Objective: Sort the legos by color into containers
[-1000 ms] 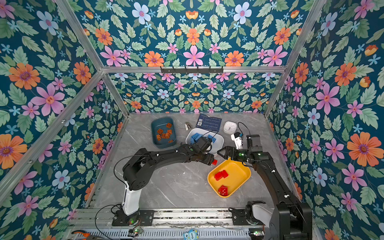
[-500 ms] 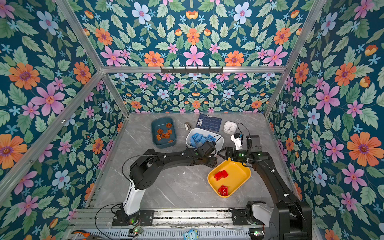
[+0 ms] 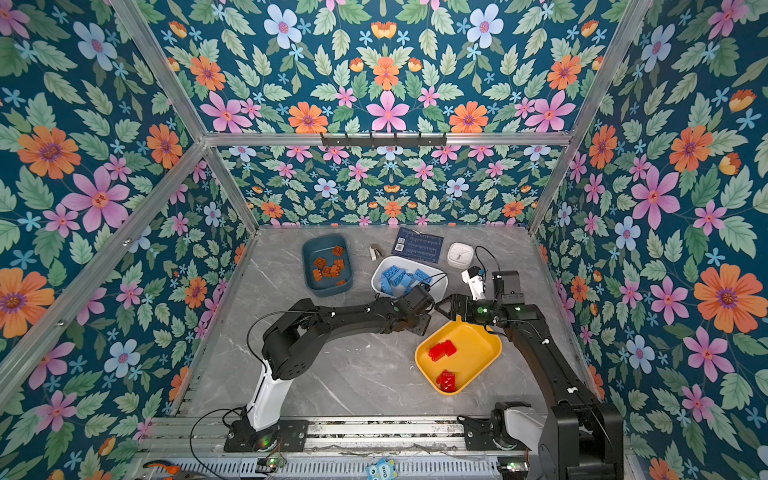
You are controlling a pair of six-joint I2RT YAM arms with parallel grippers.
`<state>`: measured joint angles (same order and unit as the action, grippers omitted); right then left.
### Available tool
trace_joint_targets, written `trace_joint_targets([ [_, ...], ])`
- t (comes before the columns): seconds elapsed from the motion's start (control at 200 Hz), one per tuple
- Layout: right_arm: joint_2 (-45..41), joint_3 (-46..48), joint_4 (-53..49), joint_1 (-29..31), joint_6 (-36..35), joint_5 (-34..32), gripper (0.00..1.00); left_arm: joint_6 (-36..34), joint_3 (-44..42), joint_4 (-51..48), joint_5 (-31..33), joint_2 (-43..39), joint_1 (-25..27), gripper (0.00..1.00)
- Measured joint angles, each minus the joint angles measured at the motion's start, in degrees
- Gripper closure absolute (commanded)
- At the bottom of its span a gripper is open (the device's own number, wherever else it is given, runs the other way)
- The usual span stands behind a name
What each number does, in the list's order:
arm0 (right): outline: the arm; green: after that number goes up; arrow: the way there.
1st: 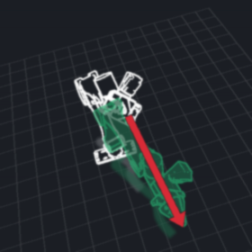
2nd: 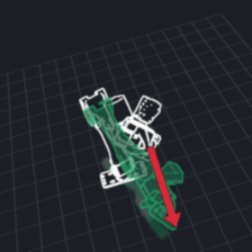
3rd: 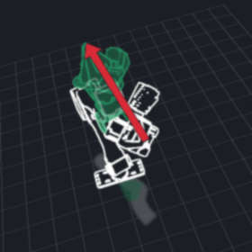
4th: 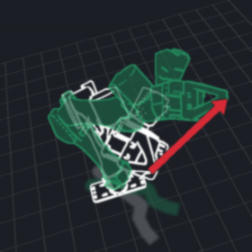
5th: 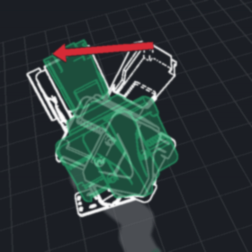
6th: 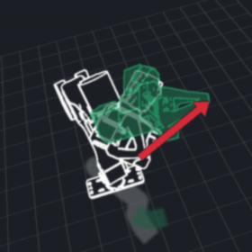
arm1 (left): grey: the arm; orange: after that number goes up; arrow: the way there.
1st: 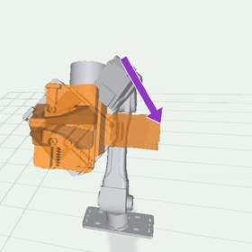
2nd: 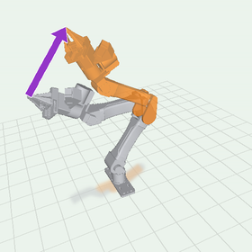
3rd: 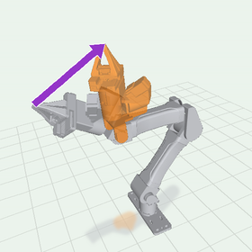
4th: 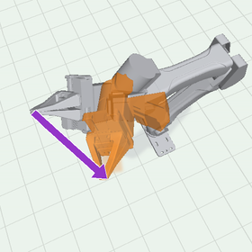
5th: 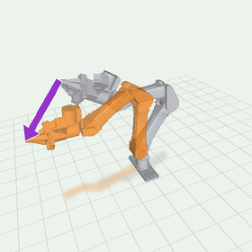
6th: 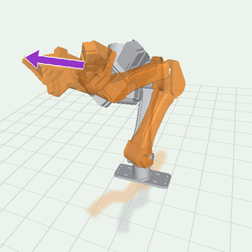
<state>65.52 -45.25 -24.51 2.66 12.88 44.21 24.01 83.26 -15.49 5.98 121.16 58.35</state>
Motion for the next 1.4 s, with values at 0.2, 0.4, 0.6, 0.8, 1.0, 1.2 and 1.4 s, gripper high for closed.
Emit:
trace_joint_targets([
  [0.2,0.0,0.1,0.3,0.0,0.0,0.2,0.01,-0.2,-2.5,-2.6,1.6,-3.1,0.0,0.44],
  [0.4,0.1,0.2,0.3,0.0,0.0,0.2,0.01,-0.2,-5.6,-5.1,2.9,-6.9,-0.2,0.42],
  [0.6,0.4,0.2,0.4,0.0,0.0,0.4,0.01,0.2,-5.2,-6.1,2.2,-8.9,-0.2,0.38],
  [0.8,0.6,0.2,0.4,0.0,0.0,0.4,0.01,7.6,-2.3,-5.2,-0.1,-6.8,0.0,0.37],
  [1.0,0.6,0.2,0.4,0.0,0.0,0.4,0.01,16.8,-1.3,-2.8,1.9,-4.7,0.9,0.36],
  [1.2,0.9,0.2,0.4,0.0,0.0,0.6,0.01,22.7,-1.3,-1.0,3.5,-2.4,1.3,0.37],
  [1.4,1.0,0.3,0.6,0.0,0.0,0.6,0.01,25.6,-1.3,0.5,5.5,-1.5,1.4,0.38],
])
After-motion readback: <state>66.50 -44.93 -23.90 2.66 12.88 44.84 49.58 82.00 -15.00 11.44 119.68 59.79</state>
